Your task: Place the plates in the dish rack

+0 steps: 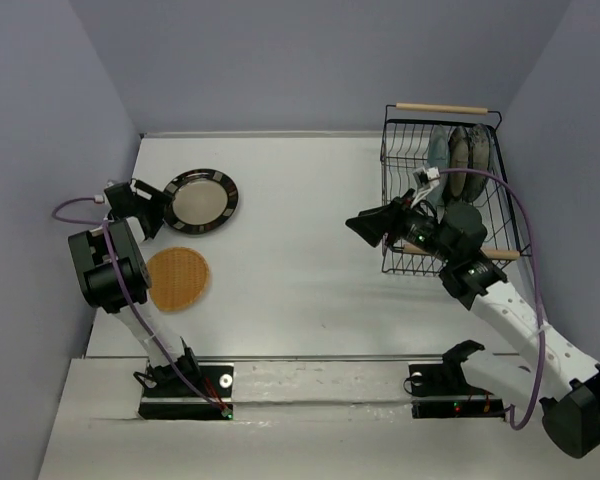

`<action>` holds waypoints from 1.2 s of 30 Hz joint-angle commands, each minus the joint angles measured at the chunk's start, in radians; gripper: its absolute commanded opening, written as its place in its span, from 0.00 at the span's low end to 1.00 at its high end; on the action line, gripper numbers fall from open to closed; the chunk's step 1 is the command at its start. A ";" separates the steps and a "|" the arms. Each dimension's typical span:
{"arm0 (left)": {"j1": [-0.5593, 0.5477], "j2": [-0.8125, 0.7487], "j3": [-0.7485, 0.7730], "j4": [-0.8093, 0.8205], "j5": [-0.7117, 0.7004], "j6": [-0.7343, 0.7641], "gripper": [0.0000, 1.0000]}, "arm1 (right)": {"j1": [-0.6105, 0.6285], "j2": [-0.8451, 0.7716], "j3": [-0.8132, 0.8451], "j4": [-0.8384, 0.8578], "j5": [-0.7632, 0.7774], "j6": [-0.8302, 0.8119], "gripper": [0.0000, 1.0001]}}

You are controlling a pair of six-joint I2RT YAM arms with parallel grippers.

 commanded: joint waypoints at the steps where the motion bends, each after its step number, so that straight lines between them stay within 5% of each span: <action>1: 0.003 0.080 0.065 0.070 0.091 0.002 0.87 | 0.010 0.023 0.024 0.058 -0.009 -0.006 0.67; 9: 0.000 0.164 0.112 0.101 0.138 0.018 0.60 | 0.028 0.094 0.053 0.082 0.014 0.008 0.67; 15: 0.000 0.169 0.128 0.118 0.203 0.006 0.08 | 0.038 0.120 0.082 0.068 0.031 0.009 0.66; 29: -0.048 -0.167 -0.081 0.365 0.289 -0.211 0.06 | 0.047 0.200 0.201 -0.050 0.069 -0.017 0.69; 36: -0.150 -0.429 -0.178 0.477 0.321 -0.303 0.06 | 0.091 0.362 0.367 -0.143 0.102 -0.029 0.83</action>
